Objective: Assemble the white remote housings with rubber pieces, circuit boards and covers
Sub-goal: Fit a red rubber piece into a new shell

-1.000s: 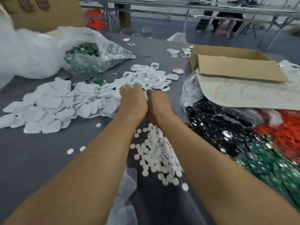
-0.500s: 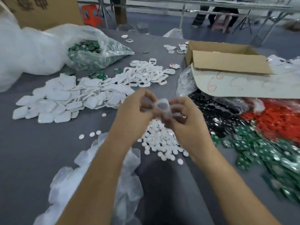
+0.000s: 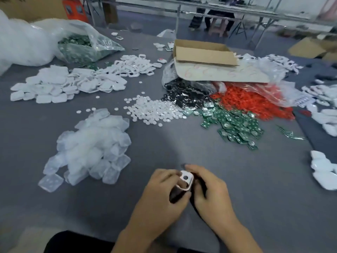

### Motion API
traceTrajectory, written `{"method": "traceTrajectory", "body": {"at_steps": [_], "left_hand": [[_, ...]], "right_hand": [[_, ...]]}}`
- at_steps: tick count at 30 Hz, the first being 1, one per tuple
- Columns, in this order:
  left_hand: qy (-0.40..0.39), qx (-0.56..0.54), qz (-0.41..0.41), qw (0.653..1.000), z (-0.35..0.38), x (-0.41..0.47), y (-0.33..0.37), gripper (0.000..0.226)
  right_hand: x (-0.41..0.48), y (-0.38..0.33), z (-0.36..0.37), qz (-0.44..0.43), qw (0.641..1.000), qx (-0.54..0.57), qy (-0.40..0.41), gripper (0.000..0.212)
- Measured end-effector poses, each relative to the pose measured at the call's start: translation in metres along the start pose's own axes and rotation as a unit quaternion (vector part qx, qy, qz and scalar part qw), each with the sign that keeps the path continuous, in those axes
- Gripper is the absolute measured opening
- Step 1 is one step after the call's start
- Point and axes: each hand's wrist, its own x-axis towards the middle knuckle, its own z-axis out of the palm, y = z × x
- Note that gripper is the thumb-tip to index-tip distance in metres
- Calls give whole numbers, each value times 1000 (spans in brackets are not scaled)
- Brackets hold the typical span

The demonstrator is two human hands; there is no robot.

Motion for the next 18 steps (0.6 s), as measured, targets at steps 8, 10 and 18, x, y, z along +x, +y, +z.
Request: {"method": "traceTrajectory", "body": {"at_steps": [8, 10, 18], "left_hand": [[43, -90, -85, 991, -10, 4, 2, 28], [58, -130, -134, 981, -10, 10, 4, 19], [51, -35, -148, 987, 8, 34, 7, 14]], "right_hand": [[-3, -3, -2, -32, 998, -43, -13, 32], [-3, -3, -3, -29, 999, -35, -23, 23], [1, 0, 3, 24, 997, -71, 16, 15]]}}
